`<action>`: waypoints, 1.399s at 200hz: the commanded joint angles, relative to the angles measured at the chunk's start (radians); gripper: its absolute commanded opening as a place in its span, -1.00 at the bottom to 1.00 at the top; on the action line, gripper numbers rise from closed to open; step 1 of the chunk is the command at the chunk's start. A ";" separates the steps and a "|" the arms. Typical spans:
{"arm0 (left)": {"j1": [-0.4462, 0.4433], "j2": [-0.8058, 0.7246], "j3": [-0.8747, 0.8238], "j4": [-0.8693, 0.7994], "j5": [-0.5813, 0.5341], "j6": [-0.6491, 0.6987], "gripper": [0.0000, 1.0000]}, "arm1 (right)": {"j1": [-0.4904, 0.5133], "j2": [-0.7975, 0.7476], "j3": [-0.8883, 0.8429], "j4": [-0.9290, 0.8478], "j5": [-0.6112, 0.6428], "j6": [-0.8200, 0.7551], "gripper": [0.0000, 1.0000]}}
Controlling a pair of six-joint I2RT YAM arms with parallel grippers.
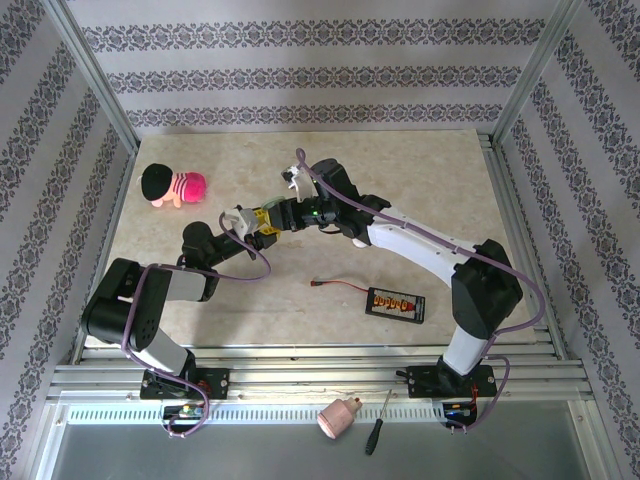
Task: Insert wireless bluetooth earbuds into charging case
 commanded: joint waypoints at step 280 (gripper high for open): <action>-0.061 -0.137 0.064 -0.186 -0.107 0.079 -0.47 | -0.117 -0.128 -0.133 0.143 -0.015 0.197 0.44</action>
